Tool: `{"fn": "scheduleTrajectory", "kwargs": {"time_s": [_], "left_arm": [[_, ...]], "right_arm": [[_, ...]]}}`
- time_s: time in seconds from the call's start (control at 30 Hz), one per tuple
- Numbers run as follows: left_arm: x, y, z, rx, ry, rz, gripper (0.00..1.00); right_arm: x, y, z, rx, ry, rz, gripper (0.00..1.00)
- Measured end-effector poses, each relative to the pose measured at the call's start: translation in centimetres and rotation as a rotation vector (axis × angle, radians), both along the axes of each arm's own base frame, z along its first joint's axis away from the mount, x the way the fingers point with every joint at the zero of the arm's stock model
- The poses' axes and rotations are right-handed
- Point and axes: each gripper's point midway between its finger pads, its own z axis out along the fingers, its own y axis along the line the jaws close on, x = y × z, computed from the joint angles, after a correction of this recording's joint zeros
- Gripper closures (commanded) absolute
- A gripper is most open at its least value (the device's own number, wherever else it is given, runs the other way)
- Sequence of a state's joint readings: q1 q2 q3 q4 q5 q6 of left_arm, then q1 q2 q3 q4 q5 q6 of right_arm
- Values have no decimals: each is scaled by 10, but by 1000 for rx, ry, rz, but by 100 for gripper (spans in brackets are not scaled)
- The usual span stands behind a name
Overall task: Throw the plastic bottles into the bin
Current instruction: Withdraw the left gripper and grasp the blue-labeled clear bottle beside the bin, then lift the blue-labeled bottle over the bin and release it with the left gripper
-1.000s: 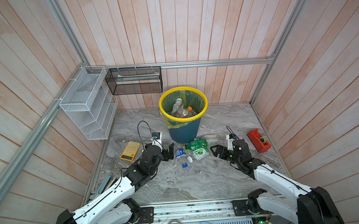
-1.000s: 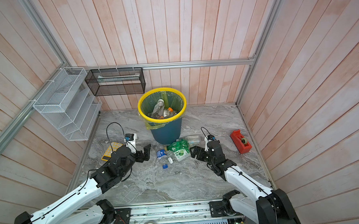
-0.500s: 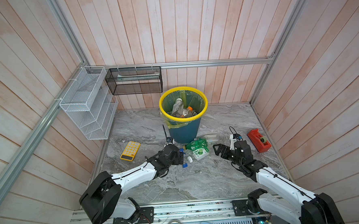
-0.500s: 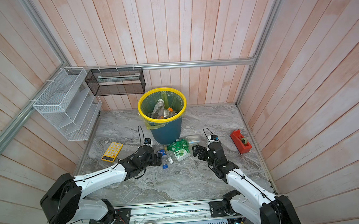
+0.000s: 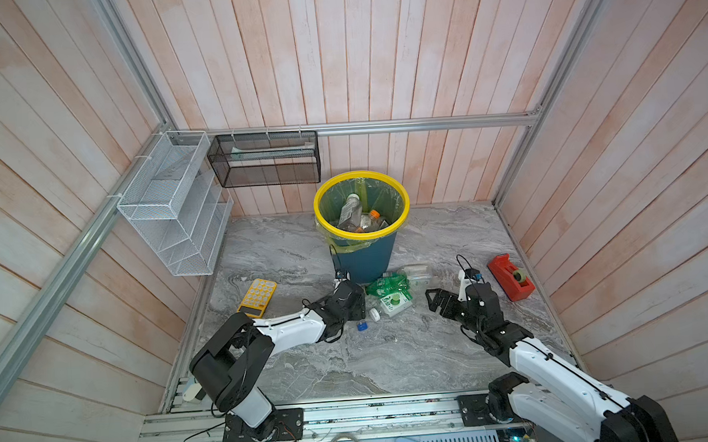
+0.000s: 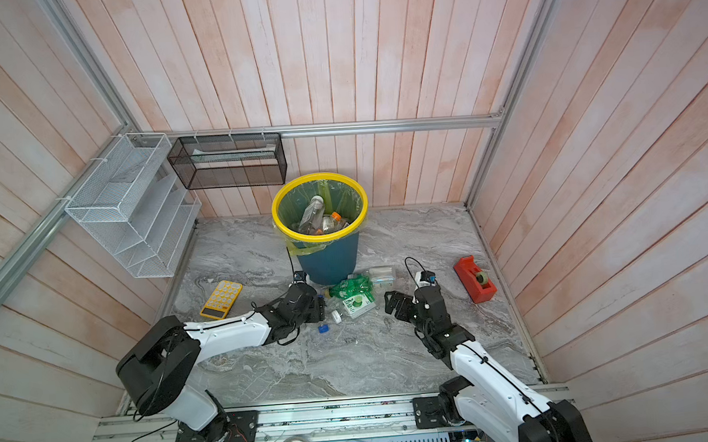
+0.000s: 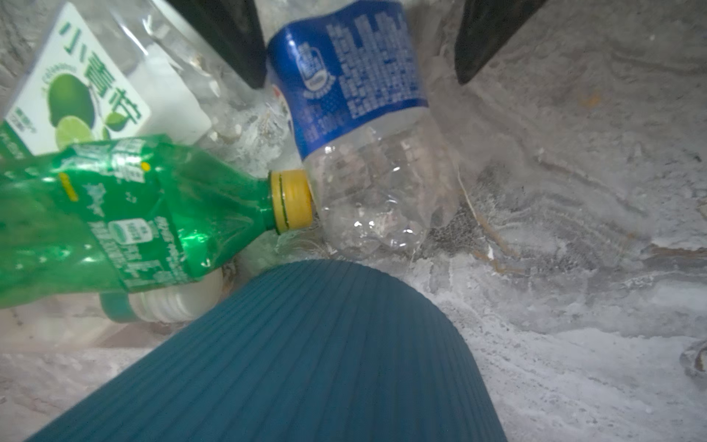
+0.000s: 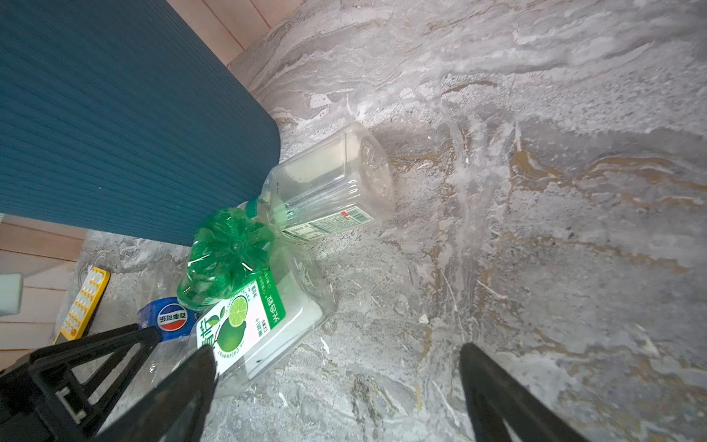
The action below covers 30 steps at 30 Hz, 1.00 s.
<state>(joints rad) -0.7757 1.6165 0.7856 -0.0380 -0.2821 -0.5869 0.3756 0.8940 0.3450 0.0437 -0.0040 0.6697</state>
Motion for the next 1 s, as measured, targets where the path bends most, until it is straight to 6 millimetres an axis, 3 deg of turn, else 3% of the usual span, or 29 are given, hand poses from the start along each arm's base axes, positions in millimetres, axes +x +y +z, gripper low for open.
{"fn": "scheduleTrajectory", "kwargs": {"time_s": [0.07, 0.27, 0.57, 0.73, 1.0], "left_arm": [[0, 4, -1, 16, 0, 9, 32], [-10, 18, -9, 46, 12, 19, 31], [-30, 60, -11, 97, 45, 38, 28], [-26, 65, -8, 94, 45, 29, 25], [-30, 62, -31, 139, 113, -35, 20]], "right_arm": [[-1, -3, -2, -5, 3, -5, 1], [-2, -10, -3, -11, 3, -24, 1], [-1, -14, -1, -10, -9, -35, 1], [-1, -13, -1, -6, -8, -30, 1], [-1, -13, 1, -2, -12, -26, 1]]}}
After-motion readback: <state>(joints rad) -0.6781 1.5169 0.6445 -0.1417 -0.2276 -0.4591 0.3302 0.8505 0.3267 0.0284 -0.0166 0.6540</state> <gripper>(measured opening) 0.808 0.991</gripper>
